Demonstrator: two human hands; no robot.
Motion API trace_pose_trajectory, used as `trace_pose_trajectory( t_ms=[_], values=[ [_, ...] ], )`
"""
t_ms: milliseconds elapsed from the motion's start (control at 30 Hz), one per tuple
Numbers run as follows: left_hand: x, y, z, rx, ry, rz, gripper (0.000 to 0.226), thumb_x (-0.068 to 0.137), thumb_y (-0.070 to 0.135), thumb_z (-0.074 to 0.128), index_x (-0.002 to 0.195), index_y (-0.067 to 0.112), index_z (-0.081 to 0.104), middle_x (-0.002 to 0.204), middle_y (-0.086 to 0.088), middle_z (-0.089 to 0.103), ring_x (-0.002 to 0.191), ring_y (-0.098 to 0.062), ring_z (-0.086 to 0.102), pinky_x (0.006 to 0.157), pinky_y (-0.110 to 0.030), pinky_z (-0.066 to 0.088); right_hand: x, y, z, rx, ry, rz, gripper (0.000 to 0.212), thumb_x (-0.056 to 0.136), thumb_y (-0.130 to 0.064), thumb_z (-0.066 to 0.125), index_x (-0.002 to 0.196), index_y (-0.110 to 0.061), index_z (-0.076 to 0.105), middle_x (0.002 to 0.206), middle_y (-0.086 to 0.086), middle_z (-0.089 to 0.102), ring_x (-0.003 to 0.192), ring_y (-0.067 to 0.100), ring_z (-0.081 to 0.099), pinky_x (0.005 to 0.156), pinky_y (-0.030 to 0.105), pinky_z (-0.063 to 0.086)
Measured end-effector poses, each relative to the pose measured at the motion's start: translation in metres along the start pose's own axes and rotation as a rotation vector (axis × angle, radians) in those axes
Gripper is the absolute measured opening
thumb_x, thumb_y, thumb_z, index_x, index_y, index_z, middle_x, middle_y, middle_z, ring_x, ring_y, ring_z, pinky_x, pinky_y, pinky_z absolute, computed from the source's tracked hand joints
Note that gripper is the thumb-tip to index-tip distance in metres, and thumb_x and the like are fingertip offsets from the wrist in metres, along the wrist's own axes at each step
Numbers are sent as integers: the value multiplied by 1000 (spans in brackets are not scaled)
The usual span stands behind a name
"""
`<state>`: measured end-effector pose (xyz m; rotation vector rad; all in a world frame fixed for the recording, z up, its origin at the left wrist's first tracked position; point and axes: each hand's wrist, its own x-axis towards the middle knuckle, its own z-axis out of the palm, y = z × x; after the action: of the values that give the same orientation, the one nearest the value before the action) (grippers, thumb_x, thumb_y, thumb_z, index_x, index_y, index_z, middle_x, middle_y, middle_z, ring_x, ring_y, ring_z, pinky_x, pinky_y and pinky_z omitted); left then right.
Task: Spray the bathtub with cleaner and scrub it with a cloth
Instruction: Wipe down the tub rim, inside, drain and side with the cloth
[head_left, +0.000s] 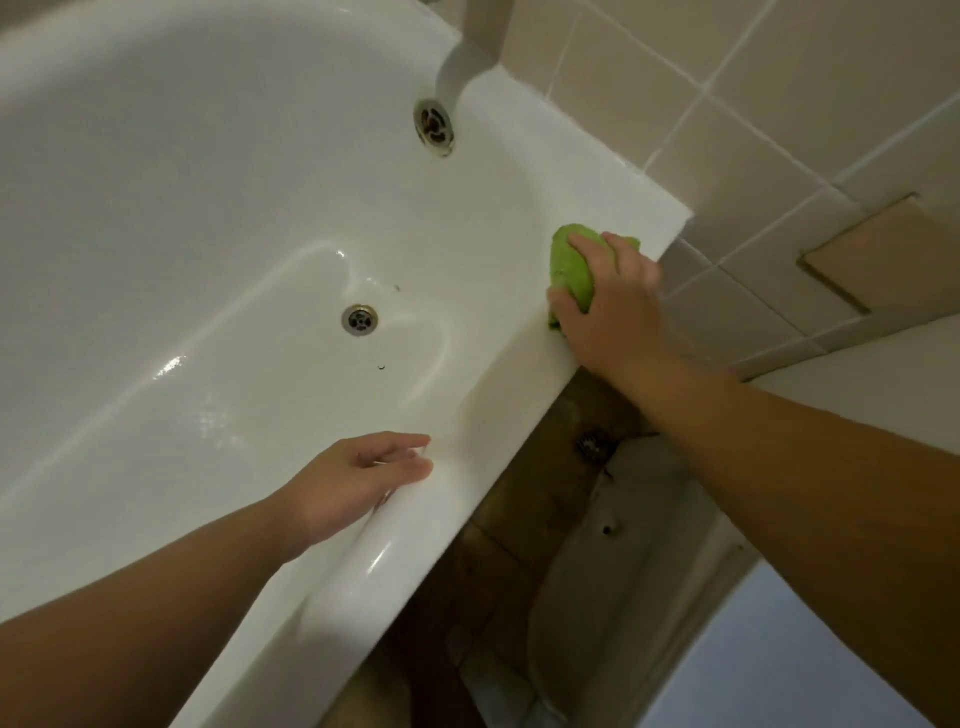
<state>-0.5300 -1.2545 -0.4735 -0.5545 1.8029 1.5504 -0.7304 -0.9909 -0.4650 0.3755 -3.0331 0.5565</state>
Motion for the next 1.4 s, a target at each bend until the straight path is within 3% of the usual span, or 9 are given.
trace_pose_trajectory(
  t_ms=[133, 333, 467, 633, 733, 867, 967, 1167, 1400],
  values=[
    [-25, -17, 4, 23, 92, -10, 31, 86, 47, 79, 116, 46, 72, 116, 17, 70, 105, -1, 65, 91, -22, 46, -51, -39, 5, -81, -66, -117, 61, 90, -55, 57, 146, -32, 50, 152, 8, 46, 132, 42, 42, 105, 57, 42],
    [-48, -36, 8, 102, 183, 12, 54, 60, 64, 77, 108, 41, 71, 110, 8, 70, 96, -9, 69, 93, -31, 52, -86, -33, -8, -82, -309, -464, 63, 94, -62, 49, 152, -39, 39, 159, 1, 38, 139, 36, 37, 114, 58, 35],
    [-52, -48, 11, 82, 229, 29, 59, 55, 71, 77, 105, 41, 70, 109, 6, 69, 95, -13, 71, 92, -38, 57, -53, -17, -17, -38, -307, -245, 64, 96, -59, 53, 154, -44, 32, 164, 0, 28, 145, 33, 24, 120, 57, 25],
    [-48, -55, 15, 82, 266, 38, 60, 56, 76, 73, 105, 41, 68, 107, 7, 69, 95, -13, 70, 91, -37, 56, -55, -50, 6, -38, -139, 0, 58, 97, -53, 54, 151, -38, 41, 160, 3, 33, 140, 35, 29, 117, 50, 28],
    [-48, -57, 14, 89, 261, 41, 59, 59, 77, 72, 105, 40, 68, 107, 8, 68, 96, -11, 69, 90, -35, 55, -92, -72, 14, -50, -78, -292, 54, 92, -49, 60, 143, -31, 55, 150, 6, 48, 131, 36, 42, 107, 52, 41],
    [-55, -63, 9, 129, 265, 4, 59, 59, 79, 70, 103, 41, 68, 107, 10, 70, 95, -8, 69, 91, -35, 54, -111, -64, 3, -27, -281, -610, 57, 94, -56, 56, 147, -35, 49, 154, 2, 45, 133, 35, 41, 109, 52, 39],
    [-66, -70, 4, 141, 262, -33, 50, 68, 74, 74, 103, 39, 69, 105, 11, 72, 96, -9, 69, 93, -34, 53, -86, -38, -3, -86, -273, -617, 60, 95, -59, 55, 148, -33, 49, 154, 4, 46, 134, 36, 44, 110, 54, 40],
    [-100, -91, 2, 108, 332, -64, 28, 84, 60, 74, 97, 34, 71, 88, 7, 73, 79, -12, 67, 73, -30, 50, -92, -61, 16, -70, -16, -209, 54, 92, -48, 62, 139, -22, 60, 145, 12, 54, 123, 40, 48, 101, 52, 45],
    [-137, -110, -1, 143, 375, -72, 29, 89, 58, 68, 98, 31, 69, 93, 9, 73, 88, -13, 69, 82, -33, 55, -185, -117, 22, -115, -233, -442, 59, 97, -56, 49, 148, -28, 43, 155, 9, 42, 136, 42, 39, 112, 58, 36]
  ],
)
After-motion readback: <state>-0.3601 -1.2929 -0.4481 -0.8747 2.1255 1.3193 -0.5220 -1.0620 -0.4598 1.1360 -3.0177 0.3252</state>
